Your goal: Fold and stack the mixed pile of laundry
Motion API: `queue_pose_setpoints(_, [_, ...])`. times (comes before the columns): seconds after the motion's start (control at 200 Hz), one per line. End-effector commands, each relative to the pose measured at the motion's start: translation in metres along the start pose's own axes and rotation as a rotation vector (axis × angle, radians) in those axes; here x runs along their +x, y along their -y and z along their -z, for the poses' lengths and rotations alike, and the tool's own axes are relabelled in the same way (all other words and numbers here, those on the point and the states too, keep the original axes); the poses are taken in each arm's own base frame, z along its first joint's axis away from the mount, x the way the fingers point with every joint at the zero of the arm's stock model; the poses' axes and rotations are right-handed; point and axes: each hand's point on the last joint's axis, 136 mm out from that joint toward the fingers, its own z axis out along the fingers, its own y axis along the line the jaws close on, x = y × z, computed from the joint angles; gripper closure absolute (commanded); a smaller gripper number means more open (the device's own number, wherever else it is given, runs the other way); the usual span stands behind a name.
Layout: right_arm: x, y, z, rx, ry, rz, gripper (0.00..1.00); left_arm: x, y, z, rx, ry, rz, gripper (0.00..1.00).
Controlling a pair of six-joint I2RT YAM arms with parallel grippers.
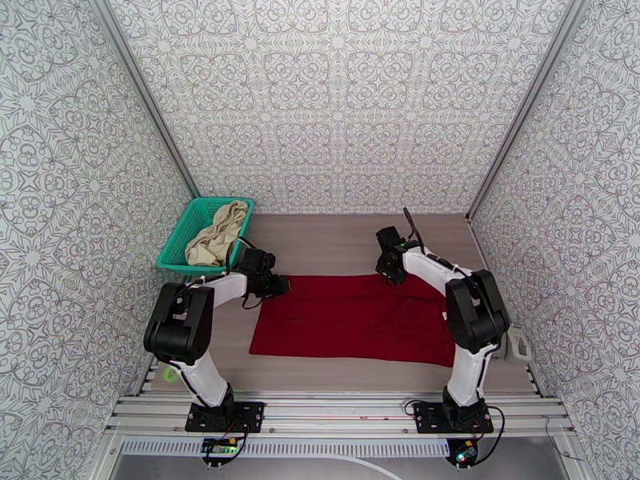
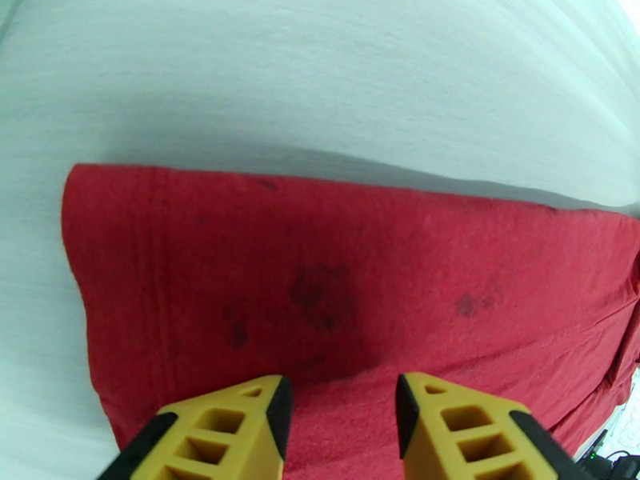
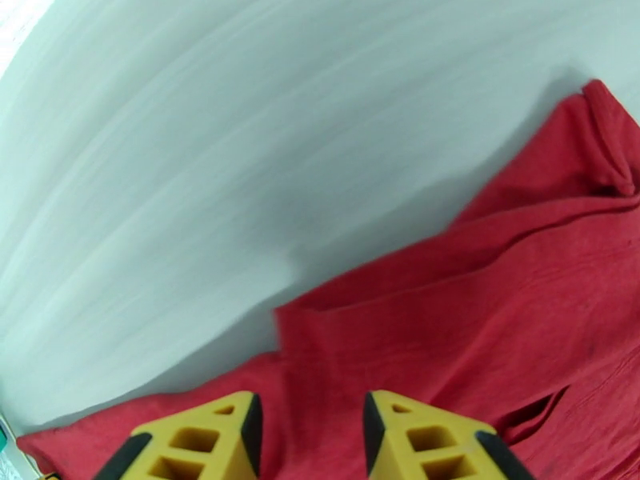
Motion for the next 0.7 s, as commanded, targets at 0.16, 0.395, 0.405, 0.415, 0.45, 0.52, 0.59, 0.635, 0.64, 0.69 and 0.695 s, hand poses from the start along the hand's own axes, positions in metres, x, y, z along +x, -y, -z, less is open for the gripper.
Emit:
queue_pose_setpoints(0.16, [0.018, 0.013, -0.021, 0.096, -0.061, 0.059, 0.71, 0.036, -0.031, -0.013, -0.089, -0.112, 0.049, 0.57])
queue_pose_setpoints(0.395, [0.01, 0.025, -0.006, 0.124, -0.005, 0.053, 0.92, 0.037, -0.031, -0.012, -0.09, -0.112, 0.044, 0.57])
queue_pose_setpoints(0.405, [0.01, 0.025, -0.005, 0.125, -0.003, 0.051, 0.92, 0.037, -0.031, -0.012, -0.089, -0.112, 0.045, 0.57])
queue_pose_setpoints(0.415, [0.009, 0.025, -0.003, 0.124, 0.0, 0.052, 0.93, 0.037, -0.031, -0.012, -0.089, -0.112, 0.045, 0.57])
queue_pose_setpoints(0.45, [0.007, 0.026, 0.001, 0.12, 0.011, 0.046, 0.94, 0.037, -0.032, -0.012, -0.088, -0.112, 0.046, 0.57])
queue_pose_setpoints(0.52, [0.006, 0.028, 0.008, 0.113, 0.025, 0.036, 1.0, 0.037, -0.032, -0.013, -0.087, -0.112, 0.047, 0.57])
queue_pose_setpoints(0.59, [0.007, 0.03, 0.014, 0.098, 0.035, 0.014, 1.0, 0.036, -0.031, -0.013, -0.086, -0.109, 0.047, 0.57])
queue_pose_setpoints(0.635, [0.009, 0.033, 0.018, 0.083, 0.04, -0.009, 1.0, 0.036, -0.031, -0.013, -0.085, -0.11, 0.048, 0.57])
queue_pose_setpoints(0.64, [0.009, 0.033, 0.018, 0.08, 0.04, -0.011, 1.0, 0.036, -0.031, -0.013, -0.085, -0.11, 0.048, 0.57])
queue_pose_setpoints(0.69, [0.012, 0.035, 0.022, 0.058, 0.044, -0.042, 1.0, 0.036, -0.031, -0.013, -0.084, -0.11, 0.048, 0.57])
queue_pose_setpoints(0.695, [0.013, 0.036, 0.022, 0.057, 0.044, -0.044, 1.0, 0.036, -0.031, -0.013, -0.083, -0.11, 0.047, 0.57])
